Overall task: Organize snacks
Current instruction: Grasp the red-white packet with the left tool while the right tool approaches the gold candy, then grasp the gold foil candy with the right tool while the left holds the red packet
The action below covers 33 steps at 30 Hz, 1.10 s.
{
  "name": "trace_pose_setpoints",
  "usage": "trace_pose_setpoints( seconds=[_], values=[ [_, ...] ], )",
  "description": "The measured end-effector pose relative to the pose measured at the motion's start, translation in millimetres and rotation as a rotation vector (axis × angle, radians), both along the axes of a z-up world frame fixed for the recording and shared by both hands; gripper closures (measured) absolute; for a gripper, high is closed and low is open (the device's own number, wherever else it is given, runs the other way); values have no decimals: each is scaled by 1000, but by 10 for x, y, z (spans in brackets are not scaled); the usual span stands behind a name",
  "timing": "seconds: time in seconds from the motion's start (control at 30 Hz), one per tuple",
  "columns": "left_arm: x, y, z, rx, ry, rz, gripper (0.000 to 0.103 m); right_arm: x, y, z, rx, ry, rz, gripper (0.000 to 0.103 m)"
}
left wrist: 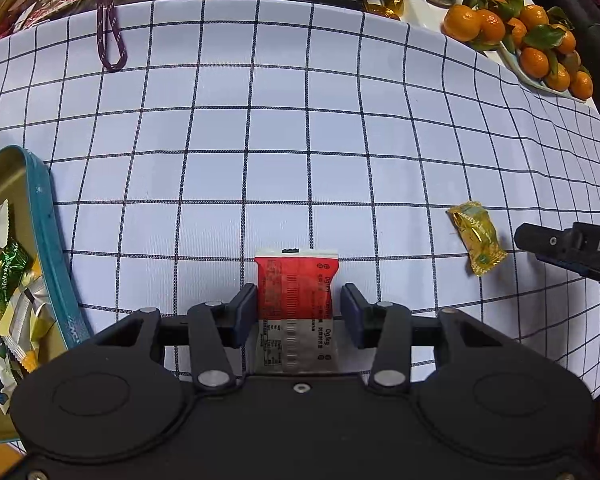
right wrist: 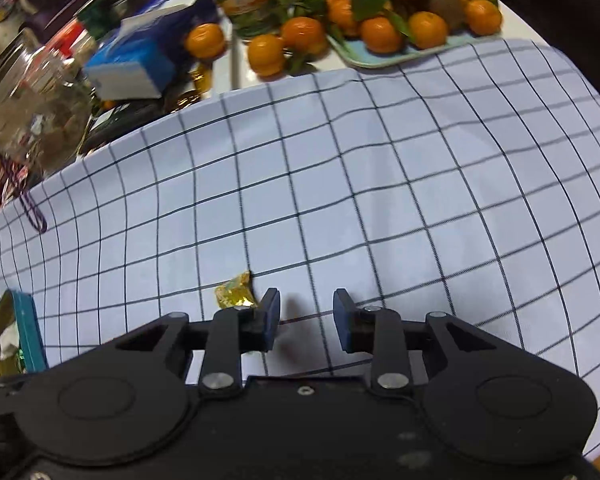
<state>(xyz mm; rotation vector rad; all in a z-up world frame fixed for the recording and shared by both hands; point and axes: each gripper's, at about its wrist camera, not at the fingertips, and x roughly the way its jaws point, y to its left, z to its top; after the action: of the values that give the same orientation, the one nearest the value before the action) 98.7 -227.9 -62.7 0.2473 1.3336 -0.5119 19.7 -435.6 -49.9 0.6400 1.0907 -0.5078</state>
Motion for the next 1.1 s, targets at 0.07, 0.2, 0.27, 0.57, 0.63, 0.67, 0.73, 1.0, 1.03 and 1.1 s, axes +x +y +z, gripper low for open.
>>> trace_pose_setpoints(
  seconds=[0.07, 0.2, 0.27, 0.57, 0.63, 0.67, 0.73, 1.0, 1.03, 1.1],
  values=[
    [4, -4, 0, 0, 0, -1, 49, -17, -22, -6, 23, -11, -16, 70],
    [-19, -24, -3, -3, -4, -23, 43, 10, 36, 15, 58, -55, -3, 70],
    [-37, -52, -6, 9, -17, -33, 43, 58, 93, 29, 64, -73, 16, 69],
    [-30, 3, 10, 0, -37, -2, 51, 180, 226, -77, 52, -49, 65, 65],
    [-31, 4, 14, 5, -38, -6, 53, 191, 246, -105, 51, -41, 73, 65],
    [-33, 20, 19, 2, -33, -4, 53, 198, 258, -111, 48, -39, 78, 65],
    [-28, 49, 25, -5, -30, -3, 53, 212, 287, -108, 26, -37, 92, 64],
    [-62, -13, 19, -7, -25, -26, 41, 276, 402, -106, -45, -32, 132, 55],
    [-63, -33, 14, -6, -23, -31, 39, 292, 404, -110, -53, -33, 132, 55],
    [-61, -45, 12, -4, -19, -34, 38, 323, 396, -110, -57, -24, 131, 55]
  ],
)
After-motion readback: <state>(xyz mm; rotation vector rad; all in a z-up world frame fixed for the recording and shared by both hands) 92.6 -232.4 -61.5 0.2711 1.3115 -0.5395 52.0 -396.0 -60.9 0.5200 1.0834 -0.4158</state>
